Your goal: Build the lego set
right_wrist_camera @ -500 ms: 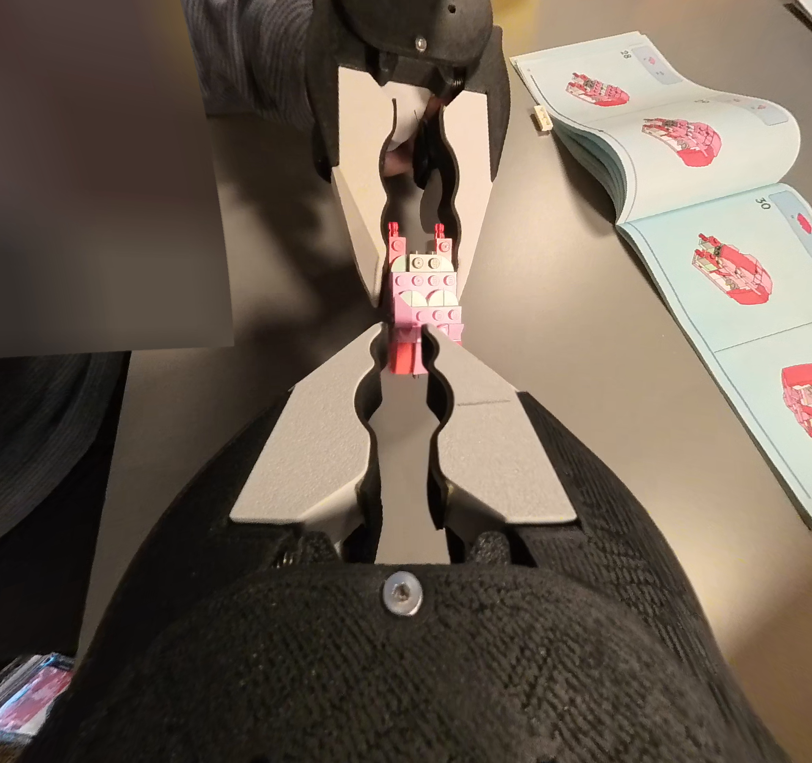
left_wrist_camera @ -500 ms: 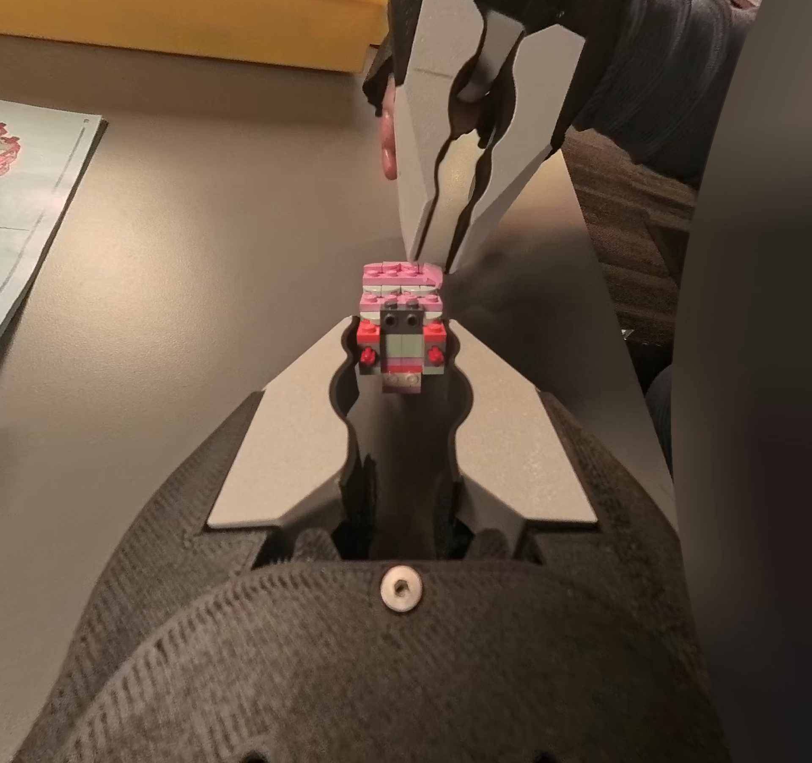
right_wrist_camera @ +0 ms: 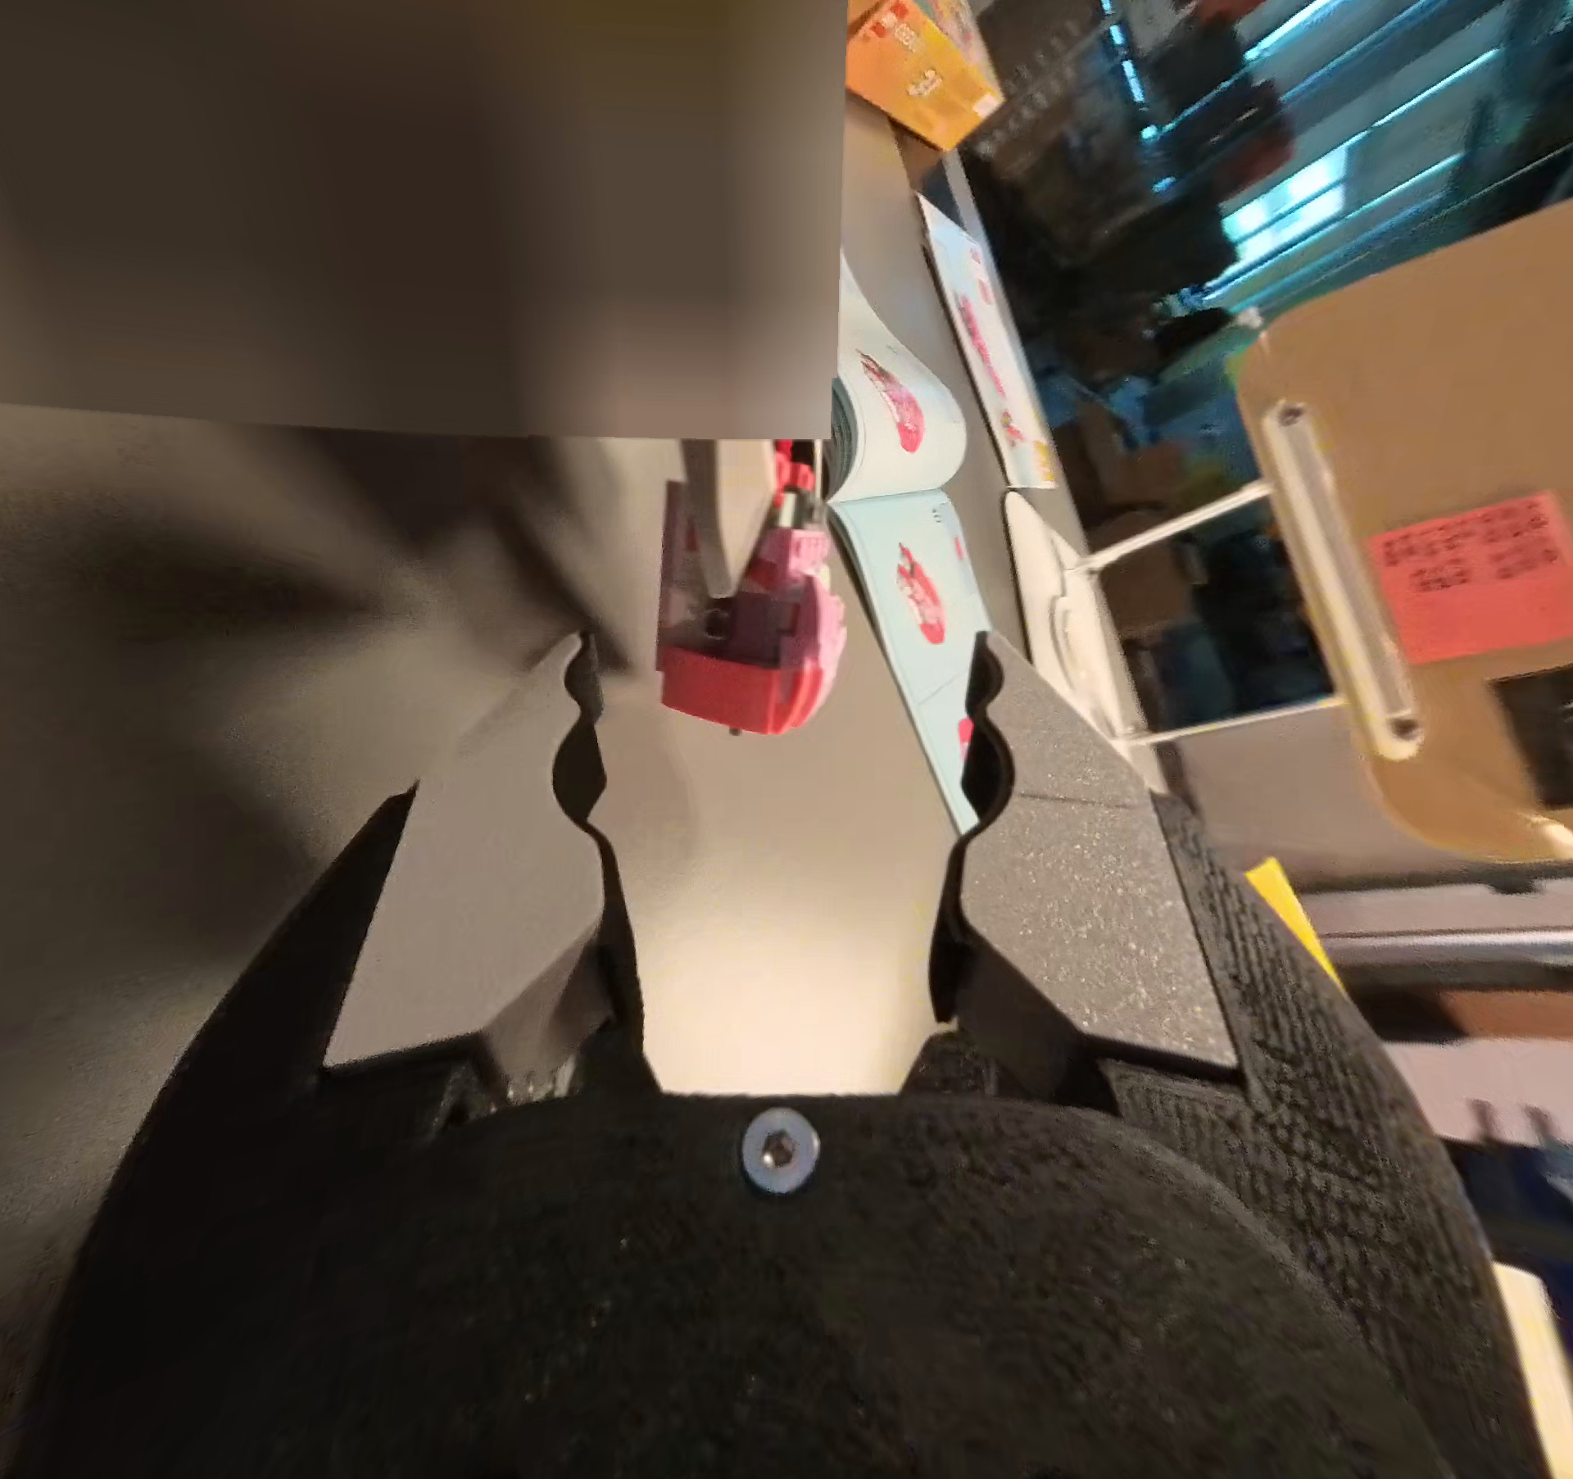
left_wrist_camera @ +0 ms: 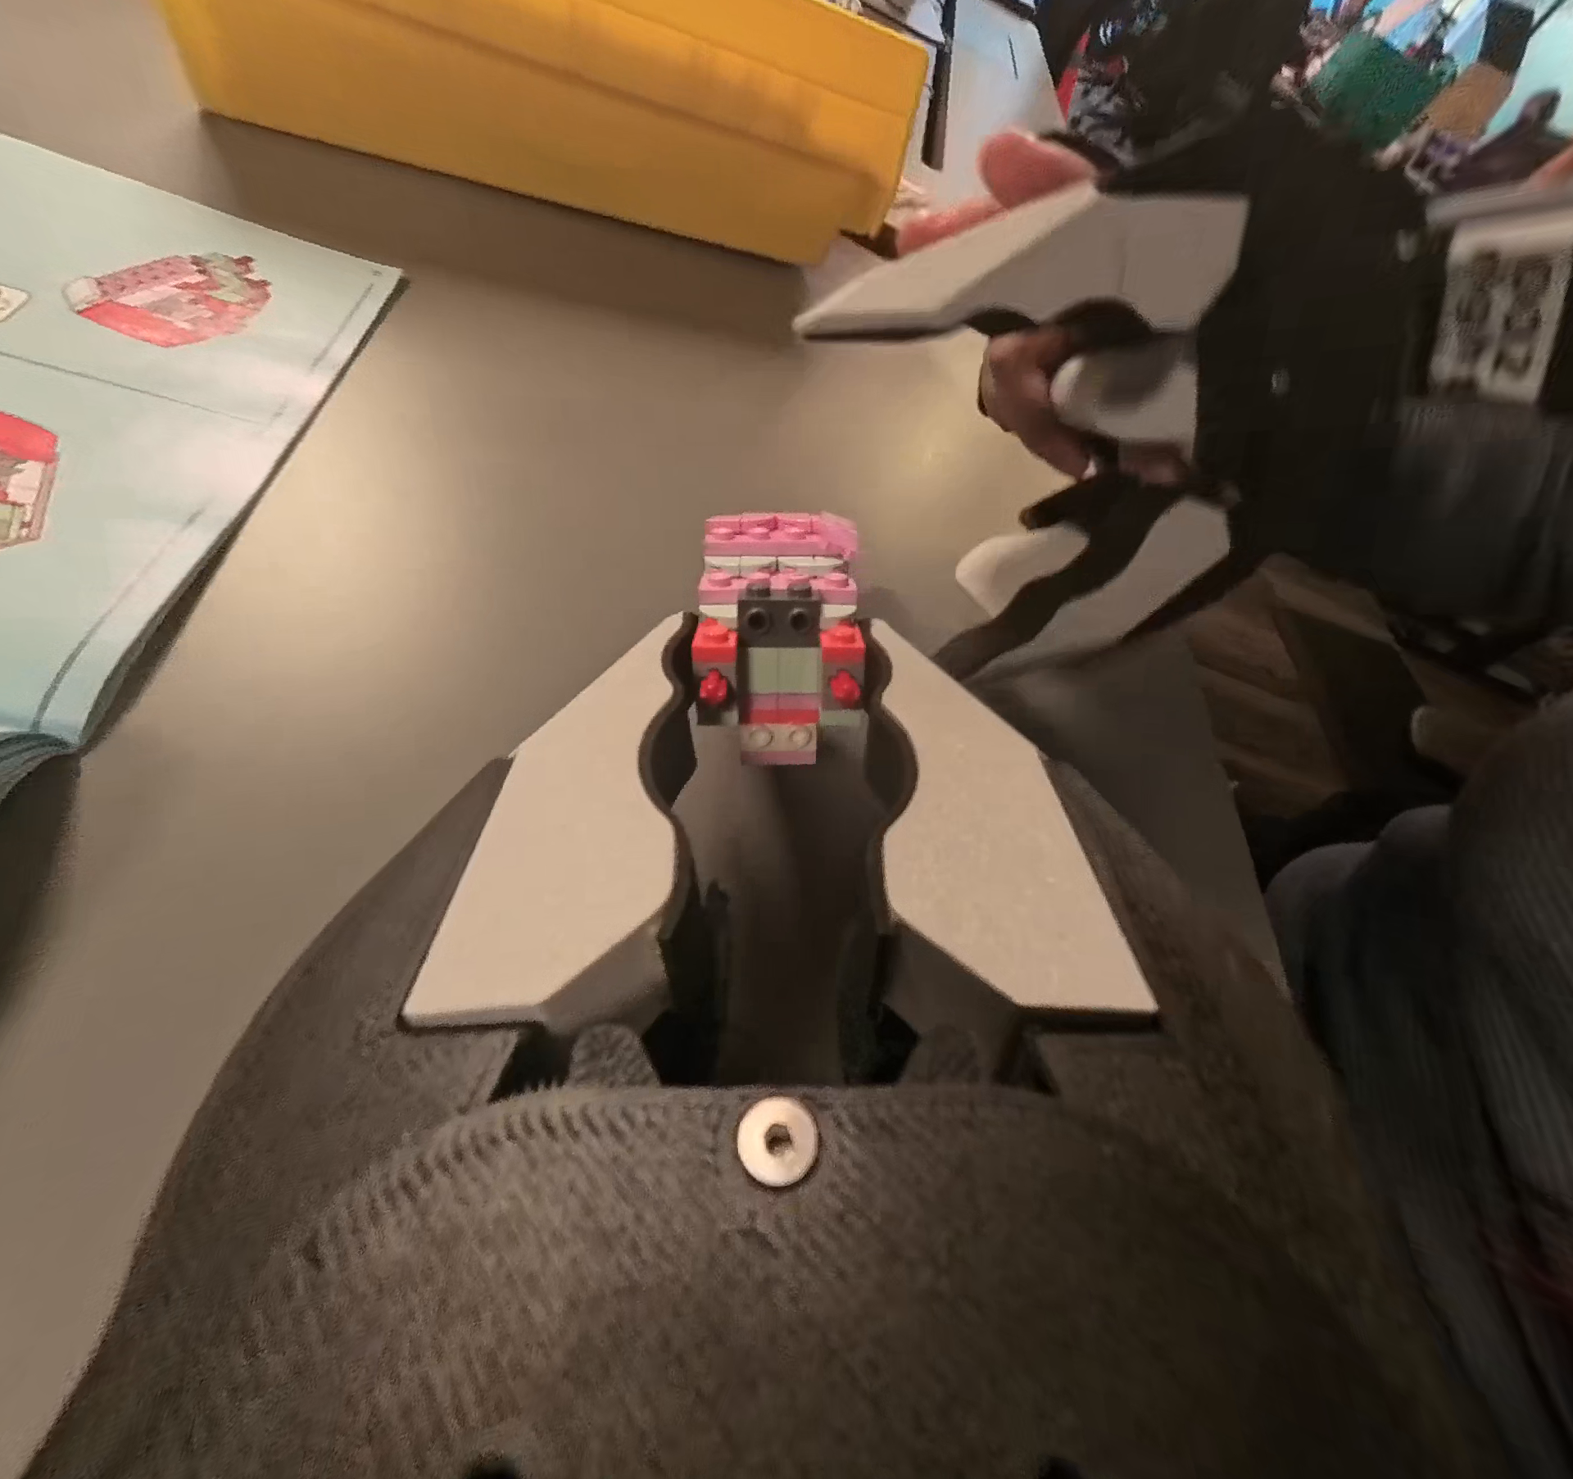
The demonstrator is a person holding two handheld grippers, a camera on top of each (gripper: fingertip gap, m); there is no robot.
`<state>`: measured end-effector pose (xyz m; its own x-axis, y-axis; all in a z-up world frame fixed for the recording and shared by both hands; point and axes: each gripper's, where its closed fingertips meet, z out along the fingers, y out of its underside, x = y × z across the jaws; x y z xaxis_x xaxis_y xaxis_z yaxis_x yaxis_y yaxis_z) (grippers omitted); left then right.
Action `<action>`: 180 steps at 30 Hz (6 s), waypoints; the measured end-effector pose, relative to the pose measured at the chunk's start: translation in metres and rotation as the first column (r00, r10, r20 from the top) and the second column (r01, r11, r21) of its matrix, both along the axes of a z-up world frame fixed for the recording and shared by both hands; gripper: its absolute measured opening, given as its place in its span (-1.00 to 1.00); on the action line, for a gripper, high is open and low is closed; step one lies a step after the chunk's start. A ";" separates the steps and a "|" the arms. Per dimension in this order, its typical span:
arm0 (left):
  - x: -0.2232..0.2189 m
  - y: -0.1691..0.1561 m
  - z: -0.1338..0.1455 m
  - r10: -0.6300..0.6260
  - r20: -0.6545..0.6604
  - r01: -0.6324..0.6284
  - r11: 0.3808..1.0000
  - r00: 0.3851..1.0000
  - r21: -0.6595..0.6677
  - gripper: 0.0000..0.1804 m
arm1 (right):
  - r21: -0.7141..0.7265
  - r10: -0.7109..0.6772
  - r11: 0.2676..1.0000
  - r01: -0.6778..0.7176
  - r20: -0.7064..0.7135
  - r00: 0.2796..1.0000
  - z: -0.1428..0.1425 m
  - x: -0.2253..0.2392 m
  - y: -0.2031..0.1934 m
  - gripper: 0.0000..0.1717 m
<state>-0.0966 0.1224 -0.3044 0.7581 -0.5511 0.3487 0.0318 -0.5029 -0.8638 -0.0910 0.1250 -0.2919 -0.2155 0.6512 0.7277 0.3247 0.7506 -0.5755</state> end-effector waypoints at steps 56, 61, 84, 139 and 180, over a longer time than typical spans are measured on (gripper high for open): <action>-0.009 0.004 -0.005 0.086 0.010 -0.085 0.995 0.996 -0.049 -0.59 | 0.043 -0.256 0.966 0.257 -0.024 0.966 -0.025 -0.015 0.001 -0.45; -0.009 0.004 -0.005 0.092 -0.016 -0.093 0.995 0.996 -0.035 -0.60 | 0.027 -0.282 0.959 0.282 0.006 0.959 -0.026 -0.014 0.002 -0.45; -0.022 0.009 0.009 0.163 0.066 -0.165 0.986 0.984 0.029 -0.60 | -0.155 -0.244 0.960 0.232 -0.069 0.967 -0.009 -0.024 0.000 -0.29; -0.009 -0.004 0.069 0.552 -0.548 0.134 0.617 0.629 0.776 -0.60 | -0.857 0.001 0.508 0.080 0.093 0.996 0.036 -0.040 -0.019 0.00; 0.050 -0.011 -0.015 -0.038 -0.405 0.098 0.987 0.914 0.128 -0.16 | -0.632 -0.500 0.741 0.226 -0.296 0.814 0.046 0.057 0.058 0.12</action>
<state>-0.0471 0.1119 -0.3191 0.7761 -0.6276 -0.0619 -0.3612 -0.3618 -0.8594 -0.0338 0.1833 -0.2462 0.3612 0.9163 0.1731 0.1255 0.1361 -0.9827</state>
